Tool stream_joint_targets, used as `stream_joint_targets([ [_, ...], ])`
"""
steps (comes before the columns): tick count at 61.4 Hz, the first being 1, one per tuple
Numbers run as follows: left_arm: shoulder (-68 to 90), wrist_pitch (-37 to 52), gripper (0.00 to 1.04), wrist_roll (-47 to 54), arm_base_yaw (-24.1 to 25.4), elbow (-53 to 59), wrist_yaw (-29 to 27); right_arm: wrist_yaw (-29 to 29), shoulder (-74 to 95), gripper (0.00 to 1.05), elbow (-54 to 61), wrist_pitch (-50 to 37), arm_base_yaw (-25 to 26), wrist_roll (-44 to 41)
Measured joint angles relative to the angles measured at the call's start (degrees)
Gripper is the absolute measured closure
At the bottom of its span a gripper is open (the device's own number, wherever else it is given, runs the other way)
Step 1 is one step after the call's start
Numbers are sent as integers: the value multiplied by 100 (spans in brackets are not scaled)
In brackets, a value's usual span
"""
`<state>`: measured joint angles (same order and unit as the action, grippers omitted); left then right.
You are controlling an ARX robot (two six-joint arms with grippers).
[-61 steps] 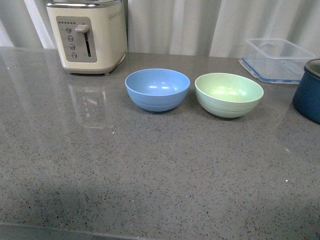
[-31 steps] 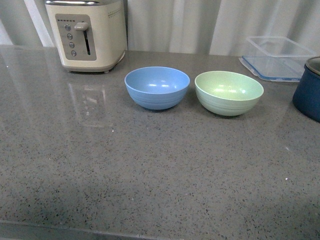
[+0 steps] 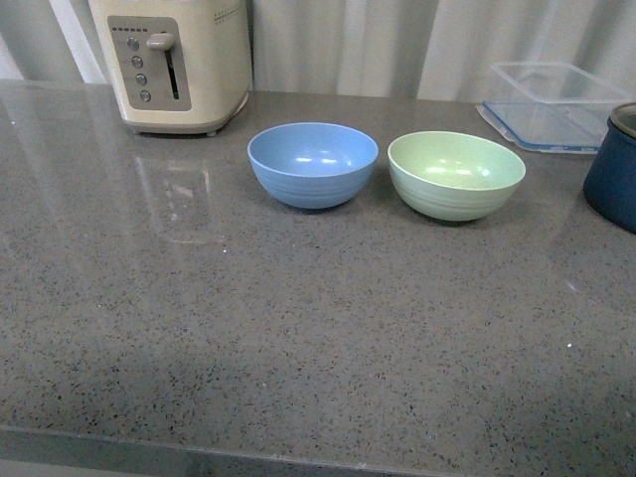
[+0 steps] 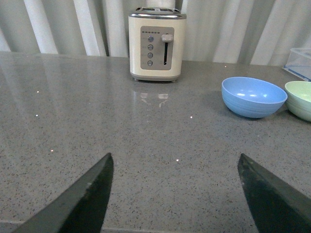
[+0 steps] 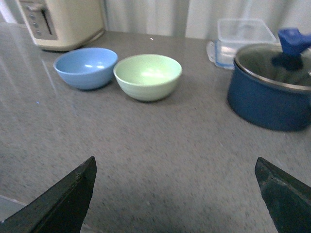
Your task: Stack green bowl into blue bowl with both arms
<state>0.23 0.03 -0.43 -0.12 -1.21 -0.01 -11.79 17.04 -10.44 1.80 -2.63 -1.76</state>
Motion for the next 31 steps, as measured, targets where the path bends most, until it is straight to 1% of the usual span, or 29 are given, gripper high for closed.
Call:
stream_joint_targets([
  [3,0,0,19,0,0,0,-7,-13,444,10,-315,-140,-144,17],
  [5,0,0,11,0,0,0,-9,-79,787,10,-557,-223,-232,70],
  [8,0,0,5,2,0,0,-4,-63,1412,10,-960,-369,-354,166],
  [12,0,0,8,13,0,0,-4,120,2330,10,-1506,-503,-518,289],
  [17,0,0,7,13,0,0,-2,339,3648,10,-2264,-533,-634,492],
  [23,0,0,7,13,0,0,-4,404,4924,10,-3163,-127,-627,772],
  [31,0,0,7,13,0,0,-4,402,6559,10,-4446,413,-487,1252],
])
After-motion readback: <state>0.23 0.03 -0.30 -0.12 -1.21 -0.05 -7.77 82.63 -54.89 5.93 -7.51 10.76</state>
